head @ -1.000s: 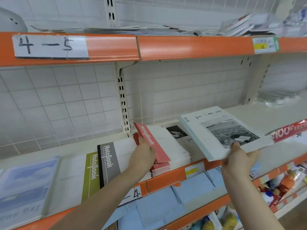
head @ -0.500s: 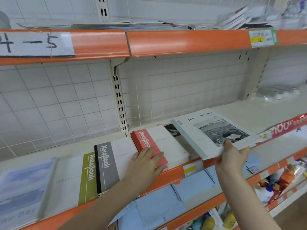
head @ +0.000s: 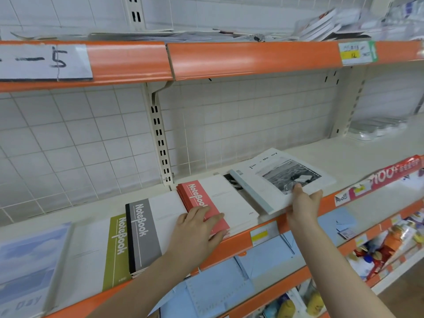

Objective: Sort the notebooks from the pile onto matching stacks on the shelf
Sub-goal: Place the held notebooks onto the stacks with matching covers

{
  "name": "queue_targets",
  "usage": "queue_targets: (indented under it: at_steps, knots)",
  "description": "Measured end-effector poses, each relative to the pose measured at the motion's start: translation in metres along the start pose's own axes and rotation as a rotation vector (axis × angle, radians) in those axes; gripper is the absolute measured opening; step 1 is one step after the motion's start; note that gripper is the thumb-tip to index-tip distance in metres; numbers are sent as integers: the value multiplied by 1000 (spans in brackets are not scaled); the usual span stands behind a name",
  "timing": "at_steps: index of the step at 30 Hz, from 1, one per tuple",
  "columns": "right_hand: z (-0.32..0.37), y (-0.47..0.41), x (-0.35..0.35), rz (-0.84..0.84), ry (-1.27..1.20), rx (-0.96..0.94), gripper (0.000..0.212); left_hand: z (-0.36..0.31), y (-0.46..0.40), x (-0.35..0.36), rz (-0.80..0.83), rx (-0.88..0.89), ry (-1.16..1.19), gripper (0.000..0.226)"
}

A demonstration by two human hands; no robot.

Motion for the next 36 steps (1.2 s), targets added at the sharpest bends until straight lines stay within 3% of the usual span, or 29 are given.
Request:
queue_targets:
  at_steps: [2,9,12,14,18,21,23,25,26,29,36]
  knots:
    - [1,-5,9,40,94,10,62,-1,-1,0,6,-3,1,48]
    - [-23,-31,12,86,553,111,21,2,1,-1,-19,-24,-1,48]
    - [-24,-30,8,127,584,173,19,4,2,0,-45,-27,22,48]
    - [-14,-27,5,192,747,170,24,5,2,1,-59,-24,27,48]
    - [26,-31,2,97,1421,-174,37,5,2,3,-77,-20,39,48]
    - [28,-19,28,124,1486,-477,30,5,2,3,-88,-19,43,48]
    - [5,-6,52,318,1493,-587,26,4,3,2,-88,-19,42,48]
    - [-27,-1,64,529,1570,-615,18,3,3,1,-84,-21,45,47]
    - [-40,-3,64,579,1649,-633,25,3,3,1,-83,-20,44,47]
    - [-48,-7,58,564,1783,-636,42,2,3,1,-68,-16,39,47]
    - [-42,-2,46,613,1815,-654,43,2,3,3,-79,-17,43,46]
Point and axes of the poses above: each hand's wrist, its own y-axis away from the middle knuckle, its own x-axis out of the palm, z = x × y, the point moved 7 cm from there along -y, towards the middle knuckle, and after that the axes turned 7 degrees about x, right-handed, at the moved point
